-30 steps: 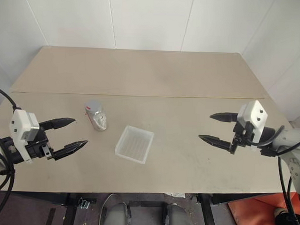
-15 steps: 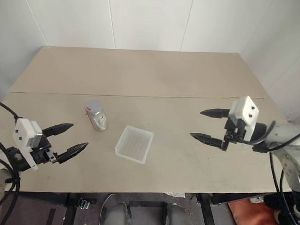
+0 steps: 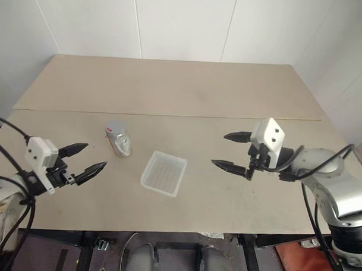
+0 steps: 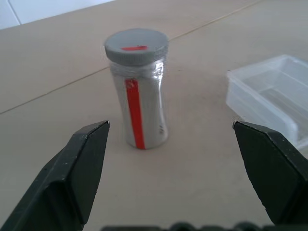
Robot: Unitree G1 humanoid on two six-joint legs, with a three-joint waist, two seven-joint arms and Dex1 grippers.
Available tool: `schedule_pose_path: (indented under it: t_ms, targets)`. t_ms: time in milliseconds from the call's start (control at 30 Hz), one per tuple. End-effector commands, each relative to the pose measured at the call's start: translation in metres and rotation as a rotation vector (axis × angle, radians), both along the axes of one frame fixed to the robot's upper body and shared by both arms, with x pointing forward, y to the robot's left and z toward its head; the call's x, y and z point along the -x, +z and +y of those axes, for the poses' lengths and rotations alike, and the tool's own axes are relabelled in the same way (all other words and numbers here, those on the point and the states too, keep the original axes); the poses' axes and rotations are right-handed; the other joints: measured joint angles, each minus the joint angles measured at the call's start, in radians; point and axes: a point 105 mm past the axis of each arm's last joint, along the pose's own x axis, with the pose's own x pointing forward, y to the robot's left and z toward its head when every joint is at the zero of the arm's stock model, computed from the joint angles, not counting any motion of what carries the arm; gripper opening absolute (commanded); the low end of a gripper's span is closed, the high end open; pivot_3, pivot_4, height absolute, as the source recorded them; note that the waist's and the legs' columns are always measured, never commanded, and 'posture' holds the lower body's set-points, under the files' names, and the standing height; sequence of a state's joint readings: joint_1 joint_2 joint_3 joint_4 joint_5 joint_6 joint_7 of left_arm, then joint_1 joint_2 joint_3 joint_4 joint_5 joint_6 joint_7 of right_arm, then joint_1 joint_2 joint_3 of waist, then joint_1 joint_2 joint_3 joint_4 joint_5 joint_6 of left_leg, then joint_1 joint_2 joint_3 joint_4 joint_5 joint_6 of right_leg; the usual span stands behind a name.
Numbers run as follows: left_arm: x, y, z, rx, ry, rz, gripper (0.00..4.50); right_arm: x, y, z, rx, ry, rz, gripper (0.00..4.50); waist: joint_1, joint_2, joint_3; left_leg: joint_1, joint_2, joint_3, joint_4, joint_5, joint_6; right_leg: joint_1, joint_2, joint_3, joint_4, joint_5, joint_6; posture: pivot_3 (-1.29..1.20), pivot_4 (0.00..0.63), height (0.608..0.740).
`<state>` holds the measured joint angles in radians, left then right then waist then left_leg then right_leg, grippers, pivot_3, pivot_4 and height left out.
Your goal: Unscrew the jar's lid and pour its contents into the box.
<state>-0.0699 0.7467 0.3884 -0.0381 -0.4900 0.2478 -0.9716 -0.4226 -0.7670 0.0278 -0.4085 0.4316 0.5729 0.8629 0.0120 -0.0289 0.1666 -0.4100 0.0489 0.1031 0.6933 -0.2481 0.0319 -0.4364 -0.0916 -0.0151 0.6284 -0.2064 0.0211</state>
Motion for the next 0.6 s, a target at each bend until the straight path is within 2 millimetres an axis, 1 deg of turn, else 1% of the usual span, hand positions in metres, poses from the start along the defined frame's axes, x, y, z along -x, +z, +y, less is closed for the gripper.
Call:
schedule_pose_path:
  t_ms: [33, 133, 267, 367, 600]
  targets:
    - [-0.015, 0.005, -0.006, -0.004, -0.029, -0.039, 4.47, 0.000, 0.013, 0.001, 0.003, 0.000, -0.060, 4.50, -0.001, 0.000, 0.000, 0.000, 0.000, 0.000, 0.000, 0.000, 0.000, 0.000, 0.000, 0.000, 0.000, 0.000, 0.000, 0.00, 0.150, 0.740]
    - [-0.031, 0.003, -0.013, -0.008, -0.049, -0.048, 4.47, 0.001, 0.016, 0.000, 0.005, 0.001, -0.069, 4.50, -0.001, 0.000, 0.000, -0.001, 0.000, 0.000, 0.000, 0.000, 0.000, 0.000, 0.000, 0.000, 0.000, 0.000, 0.000, 0.00, 0.150, 0.740]
    - [-0.046, 0.005, -0.021, 0.009, -0.070, -0.059, 4.47, 0.005, 0.018, -0.002, 0.012, 0.000, -0.080, 4.50, -0.003, 0.000, 0.000, -0.001, 0.000, 0.000, 0.000, 0.000, 0.000, 0.000, 0.000, 0.000, 0.000, 0.000, 0.000, 0.00, 0.150, 0.740]
    - [-0.058, 0.003, -0.025, 0.018, -0.053, -0.074, 4.47, 0.008, 0.020, -0.003, 0.018, -0.004, -0.089, 4.50, -0.003, 0.000, 0.000, -0.001, 0.000, 0.000, 0.000, 0.000, 0.000, -0.001, 0.000, 0.000, 0.001, 0.000, 0.001, 0.00, 0.150, 0.740]
    - [-0.074, 0.002, -0.028, 0.071, -0.029, -0.089, 4.47, 0.013, 0.023, -0.009, 0.026, -0.025, -0.101, 4.50, -0.003, -0.001, 0.000, -0.001, 0.000, 0.000, 0.000, 0.000, 0.000, 0.000, 0.000, 0.000, 0.000, 0.001, 0.001, 0.00, 0.150, 0.740]
